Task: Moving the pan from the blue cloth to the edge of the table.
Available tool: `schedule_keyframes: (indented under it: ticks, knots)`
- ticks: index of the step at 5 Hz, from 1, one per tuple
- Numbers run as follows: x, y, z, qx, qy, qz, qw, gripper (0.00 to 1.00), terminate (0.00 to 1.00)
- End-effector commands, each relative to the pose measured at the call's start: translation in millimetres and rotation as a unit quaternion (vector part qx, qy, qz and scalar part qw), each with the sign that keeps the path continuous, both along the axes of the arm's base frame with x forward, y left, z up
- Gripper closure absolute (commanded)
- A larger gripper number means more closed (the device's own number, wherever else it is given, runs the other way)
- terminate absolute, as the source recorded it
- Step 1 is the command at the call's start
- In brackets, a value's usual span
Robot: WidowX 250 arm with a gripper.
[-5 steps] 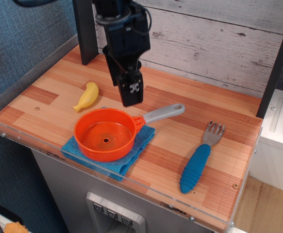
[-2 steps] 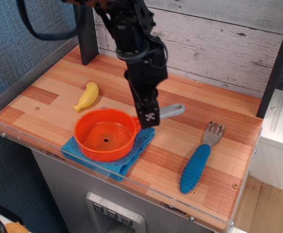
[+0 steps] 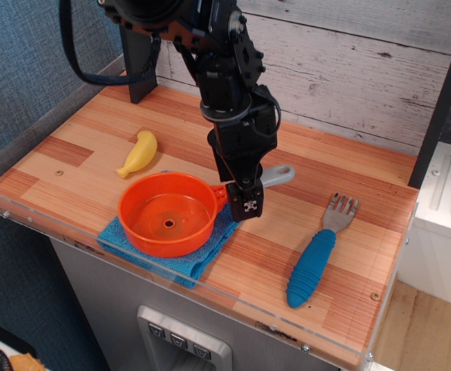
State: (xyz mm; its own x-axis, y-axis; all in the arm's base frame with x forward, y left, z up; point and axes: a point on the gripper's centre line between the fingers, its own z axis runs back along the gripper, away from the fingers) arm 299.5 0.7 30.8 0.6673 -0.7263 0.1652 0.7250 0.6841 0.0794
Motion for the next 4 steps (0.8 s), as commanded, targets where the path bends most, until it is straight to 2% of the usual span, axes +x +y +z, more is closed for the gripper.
schedule_keyframes:
  ticks: [1, 2, 3, 4]
  knots:
    - [4, 12, 9, -0.002, -0.021, 0.013, 0.9997, 1.00, 0.00]
    - [5, 14, 14, 0.002, -0.020, 0.025, 0.9995, 1.00, 0.00]
    - [5, 20, 33, 0.008, -0.023, 0.039, 0.9989, 1.00, 0.00]
    - [5, 34, 60, 0.010, -0.040, 0.074, 0.9964, 1.00, 0.00]
